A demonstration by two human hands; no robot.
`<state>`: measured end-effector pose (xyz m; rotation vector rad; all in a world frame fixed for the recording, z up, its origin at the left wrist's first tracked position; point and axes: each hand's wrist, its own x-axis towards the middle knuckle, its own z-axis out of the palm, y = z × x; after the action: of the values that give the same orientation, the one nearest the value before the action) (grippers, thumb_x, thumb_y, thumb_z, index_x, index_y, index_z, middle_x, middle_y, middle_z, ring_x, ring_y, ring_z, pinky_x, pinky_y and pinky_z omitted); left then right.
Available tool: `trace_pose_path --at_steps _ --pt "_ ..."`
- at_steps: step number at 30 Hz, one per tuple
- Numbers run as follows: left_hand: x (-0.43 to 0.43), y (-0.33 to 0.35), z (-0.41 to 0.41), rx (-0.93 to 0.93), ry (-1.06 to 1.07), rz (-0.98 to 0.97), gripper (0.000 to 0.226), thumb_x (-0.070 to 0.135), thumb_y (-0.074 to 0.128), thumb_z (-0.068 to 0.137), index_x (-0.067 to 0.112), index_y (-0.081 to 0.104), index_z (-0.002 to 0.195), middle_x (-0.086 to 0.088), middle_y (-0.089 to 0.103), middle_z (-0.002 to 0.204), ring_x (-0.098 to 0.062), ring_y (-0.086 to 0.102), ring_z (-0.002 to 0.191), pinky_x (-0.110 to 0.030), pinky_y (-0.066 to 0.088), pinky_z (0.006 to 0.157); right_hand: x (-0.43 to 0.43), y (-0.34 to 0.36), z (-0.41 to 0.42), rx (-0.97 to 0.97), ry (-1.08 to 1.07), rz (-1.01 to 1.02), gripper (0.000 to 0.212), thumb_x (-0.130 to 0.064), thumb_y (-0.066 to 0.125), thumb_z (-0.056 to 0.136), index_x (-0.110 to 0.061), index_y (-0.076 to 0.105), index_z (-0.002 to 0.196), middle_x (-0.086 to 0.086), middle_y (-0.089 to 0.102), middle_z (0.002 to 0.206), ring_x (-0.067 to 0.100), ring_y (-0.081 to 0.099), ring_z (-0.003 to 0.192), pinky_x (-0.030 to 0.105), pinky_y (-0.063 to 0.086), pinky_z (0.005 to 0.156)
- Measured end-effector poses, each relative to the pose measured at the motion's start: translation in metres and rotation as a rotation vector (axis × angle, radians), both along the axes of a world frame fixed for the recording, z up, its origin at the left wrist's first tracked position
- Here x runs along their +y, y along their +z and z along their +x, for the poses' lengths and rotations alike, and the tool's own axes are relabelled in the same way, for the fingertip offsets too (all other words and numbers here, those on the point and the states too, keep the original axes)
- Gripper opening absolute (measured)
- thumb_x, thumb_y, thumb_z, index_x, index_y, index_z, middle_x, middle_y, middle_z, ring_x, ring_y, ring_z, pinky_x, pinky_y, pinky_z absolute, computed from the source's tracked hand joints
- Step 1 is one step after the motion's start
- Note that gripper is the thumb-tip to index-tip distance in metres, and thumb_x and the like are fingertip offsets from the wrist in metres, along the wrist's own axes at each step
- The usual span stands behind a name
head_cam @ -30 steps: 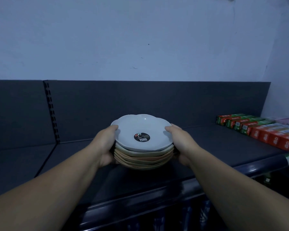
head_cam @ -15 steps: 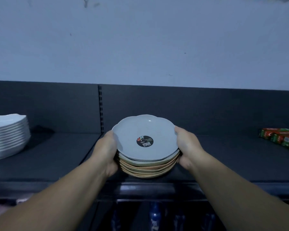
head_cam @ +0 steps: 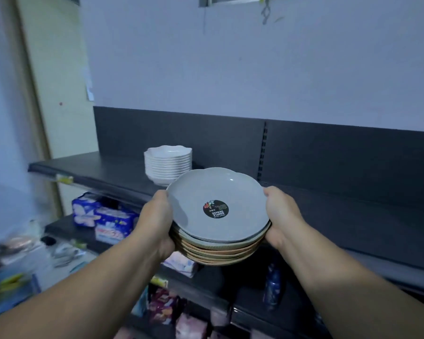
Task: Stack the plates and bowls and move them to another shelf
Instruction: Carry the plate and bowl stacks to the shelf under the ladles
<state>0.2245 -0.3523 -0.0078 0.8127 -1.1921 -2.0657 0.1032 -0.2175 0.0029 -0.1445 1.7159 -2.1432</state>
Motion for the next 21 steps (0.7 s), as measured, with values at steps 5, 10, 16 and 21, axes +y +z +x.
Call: trace_pose_path --at_steps 5,10,16,21 --pt "-0.037 0.001 0.082 -0.008 0.215 -0.038 0.022 0.025 0.045 0.089 0.016 0.056 0.073 -0.002 0.057 0.047 -0.021 0.051 0.041 -0.028 0.044 0.047 -0.057 0.004 0.063 -0.003 0.193 -0.017 0.020 -0.008 0.044 0.090 -0.012 0.063 0.090 0.011 0.062 0.082 0.024 0.056 0.073 0.033 0.044 0.065" --pt "-0.053 0.002 0.165 0.008 0.446 -0.053 0.028 0.033 0.046 0.090 0.012 0.064 0.095 -0.009 0.066 0.074 -0.027 0.060 0.064 -0.033 0.048 0.060 -0.109 0.005 0.122 0.014 0.450 -0.048 0.018 -0.012 0.049 0.091 -0.008 0.066 0.090 0.010 0.069 0.080 0.025 0.062 0.069 0.032 0.051 0.064" --pt "-0.037 -0.005 0.254 0.034 0.655 -0.190 0.036 0.041 0.055 0.087 0.020 0.063 0.115 -0.010 0.073 0.104 -0.030 0.070 0.088 -0.046 0.057 0.080 -0.147 -0.002 0.195 0.134 0.902 -0.114 0.014 -0.024 0.050 0.095 -0.021 0.064 0.096 0.002 0.074 0.087 0.019 0.068 0.074 0.027 0.052 0.064" --pt "0.008 -0.016 0.328 -0.141 0.941 -0.280 0.046 0.034 0.058 0.088 0.029 0.040 0.130 -0.004 0.063 0.111 -0.026 0.068 0.086 -0.038 0.057 0.065 -0.155 -0.017 0.265 0.228 1.164 -0.072 0.045 -0.028 0.061 0.092 -0.040 0.047 0.133 -0.004 0.065 0.110 0.010 0.065 0.087 0.034 0.055 0.078"
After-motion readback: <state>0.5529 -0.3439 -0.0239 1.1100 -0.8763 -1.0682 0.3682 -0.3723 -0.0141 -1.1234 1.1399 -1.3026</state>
